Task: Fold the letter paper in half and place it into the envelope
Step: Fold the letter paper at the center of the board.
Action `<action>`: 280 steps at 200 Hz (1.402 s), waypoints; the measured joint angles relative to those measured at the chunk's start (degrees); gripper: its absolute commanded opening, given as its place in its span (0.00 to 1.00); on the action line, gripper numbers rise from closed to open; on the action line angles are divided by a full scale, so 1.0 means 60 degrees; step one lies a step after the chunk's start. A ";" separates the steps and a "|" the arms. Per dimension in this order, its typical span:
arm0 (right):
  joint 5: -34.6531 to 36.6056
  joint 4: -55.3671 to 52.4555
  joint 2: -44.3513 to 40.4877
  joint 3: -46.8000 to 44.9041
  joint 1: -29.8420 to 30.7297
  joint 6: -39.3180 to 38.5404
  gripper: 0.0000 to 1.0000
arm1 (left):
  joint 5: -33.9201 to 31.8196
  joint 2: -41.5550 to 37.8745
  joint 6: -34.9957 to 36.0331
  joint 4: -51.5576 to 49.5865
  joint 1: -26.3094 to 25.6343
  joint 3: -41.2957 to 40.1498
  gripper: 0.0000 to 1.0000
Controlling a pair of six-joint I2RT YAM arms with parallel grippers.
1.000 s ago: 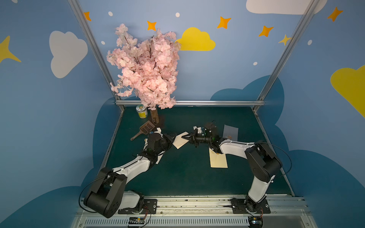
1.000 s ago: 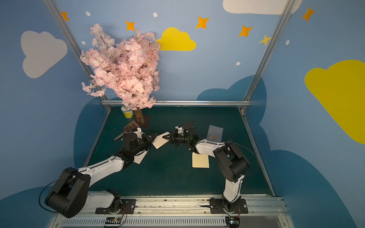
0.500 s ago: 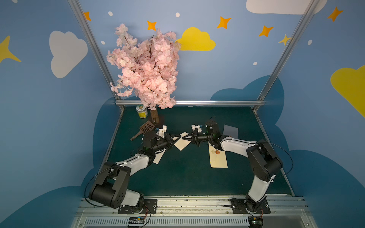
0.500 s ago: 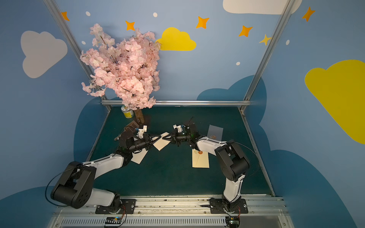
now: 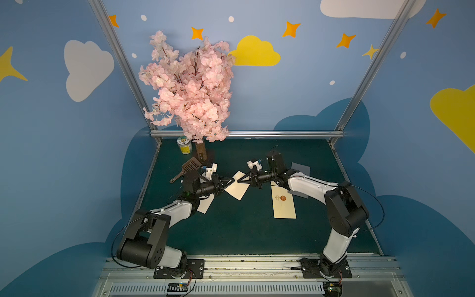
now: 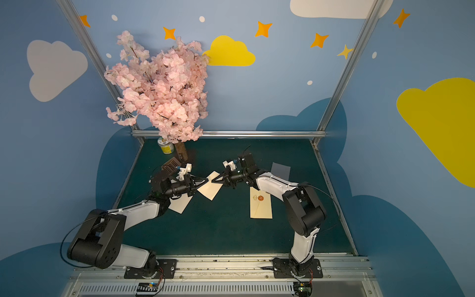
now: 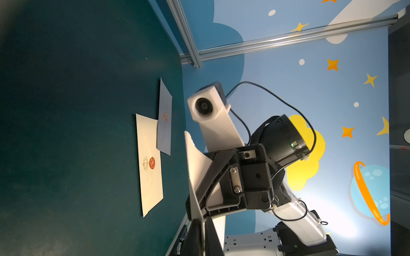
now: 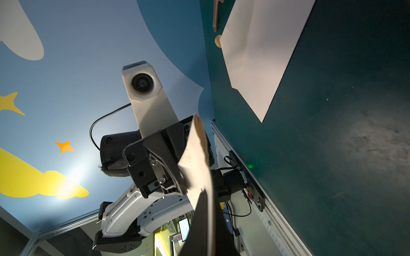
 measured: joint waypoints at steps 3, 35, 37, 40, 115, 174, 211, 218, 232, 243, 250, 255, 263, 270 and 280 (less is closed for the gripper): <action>-0.0036 -0.0080 0.0000 0.0073 0.0004 -0.0058 0.00 | 0.0033 0.0025 -0.0029 0.0015 -0.0007 0.0000 0.07; -0.0219 -0.0947 0.0069 0.0674 -0.0015 -0.0532 0.00 | 0.0208 0.0095 -0.0087 0.0095 -0.0011 0.0040 0.03; -0.0244 -0.0994 0.0084 0.0710 -0.0022 -0.0561 0.00 | 0.0208 0.0095 -0.0091 0.0091 -0.0011 0.0044 0.02; -0.0270 -0.1064 0.0109 0.0765 -0.0029 -0.0586 0.05 | 0.0197 0.0095 -0.0087 0.0091 -0.0011 0.0055 0.03; -0.0117 -0.0237 0.0084 0.0346 0.0084 0.0546 0.54 | -0.1512 -0.1366 0.0157 -0.1617 -0.0036 0.0113 0.03; 0.2018 0.1563 -0.0193 -0.0572 0.0947 0.2288 0.37 | -0.4120 -0.4619 0.0597 -0.4350 -0.0098 -0.0696 0.03; 0.2328 0.2452 -0.0062 -0.0455 0.1144 0.2900 0.58 | -0.4732 -0.4783 0.0554 -0.4717 0.0007 -0.1406 0.03; 0.2291 0.2659 -0.0018 -0.0455 0.1137 0.2991 0.63 | -0.4736 -0.4575 0.0557 -0.4721 0.0015 -0.1395 0.03; 0.2218 0.3115 0.0106 -0.0477 0.1118 0.3169 0.69 | -0.4630 -0.4124 0.0554 -0.4703 0.0015 -0.1311 0.03; 0.2153 0.3362 0.0160 -0.0550 0.1089 0.3246 0.71 | -0.4495 -0.3752 0.0565 -0.4710 0.0015 -0.1151 0.03; 0.2102 0.3424 0.0160 -0.0652 0.1067 0.3257 0.74 | -0.4382 -0.3526 0.0572 -0.4739 0.0015 -0.0991 0.03; 0.2065 0.3432 0.0160 -0.0721 0.1049 0.3249 0.76 | -0.4306 -0.3406 0.0576 -0.4765 0.0015 -0.0860 0.03; 0.2036 0.3399 0.0157 -0.0849 0.1013 0.3209 0.78 | -0.4200 -0.3231 0.0597 -0.4823 0.0015 -0.0616 0.03; 0.1996 0.3315 0.0157 -0.0962 0.0976 0.3155 0.82 | -0.4131 -0.3129 0.0605 -0.4881 0.0015 -0.0404 0.03; 0.1887 0.3144 0.0149 -0.1137 0.0914 0.3038 0.86 | -0.4051 -0.3056 0.0627 -0.4929 0.0015 -0.0146 0.03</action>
